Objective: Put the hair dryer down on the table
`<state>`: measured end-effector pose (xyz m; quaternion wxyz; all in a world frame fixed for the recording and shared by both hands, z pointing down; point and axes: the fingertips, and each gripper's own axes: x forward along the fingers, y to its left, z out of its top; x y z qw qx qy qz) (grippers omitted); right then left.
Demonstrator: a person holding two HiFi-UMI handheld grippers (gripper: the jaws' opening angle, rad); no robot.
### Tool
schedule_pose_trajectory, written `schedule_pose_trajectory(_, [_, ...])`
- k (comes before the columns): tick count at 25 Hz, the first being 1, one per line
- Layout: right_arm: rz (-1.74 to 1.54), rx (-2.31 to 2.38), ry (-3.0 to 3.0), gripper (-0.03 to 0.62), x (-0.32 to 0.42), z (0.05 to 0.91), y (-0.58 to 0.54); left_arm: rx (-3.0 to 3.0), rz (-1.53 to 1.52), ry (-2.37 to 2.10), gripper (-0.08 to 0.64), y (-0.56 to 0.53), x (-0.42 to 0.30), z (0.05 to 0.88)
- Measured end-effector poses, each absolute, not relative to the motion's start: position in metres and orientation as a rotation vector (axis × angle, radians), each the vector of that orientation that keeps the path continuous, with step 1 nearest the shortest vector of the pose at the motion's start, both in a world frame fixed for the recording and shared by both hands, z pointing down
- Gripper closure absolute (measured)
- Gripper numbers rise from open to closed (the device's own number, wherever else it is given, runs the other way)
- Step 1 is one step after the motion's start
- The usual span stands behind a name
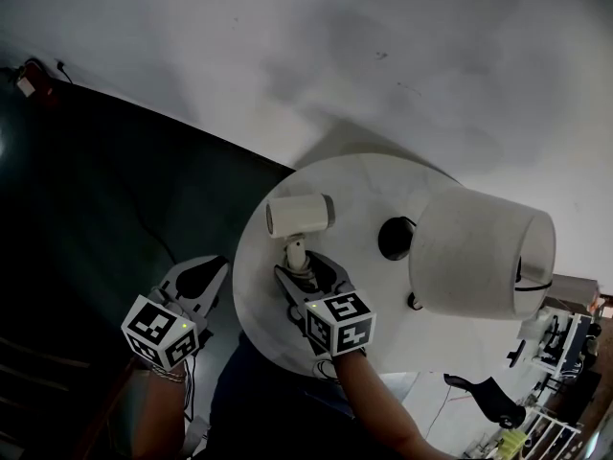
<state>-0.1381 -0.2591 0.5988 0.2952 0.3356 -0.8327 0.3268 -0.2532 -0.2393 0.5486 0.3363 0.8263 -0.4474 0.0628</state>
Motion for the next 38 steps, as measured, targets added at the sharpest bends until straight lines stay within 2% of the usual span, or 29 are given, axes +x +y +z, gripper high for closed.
schedule_pose_trajectory(38, [0.908, 0.939, -2.080, 0.301, -0.152, 0.618, -0.255, 2.136, 0.128, -1.161, 0.522, -0.232, -0.253, 0.552])
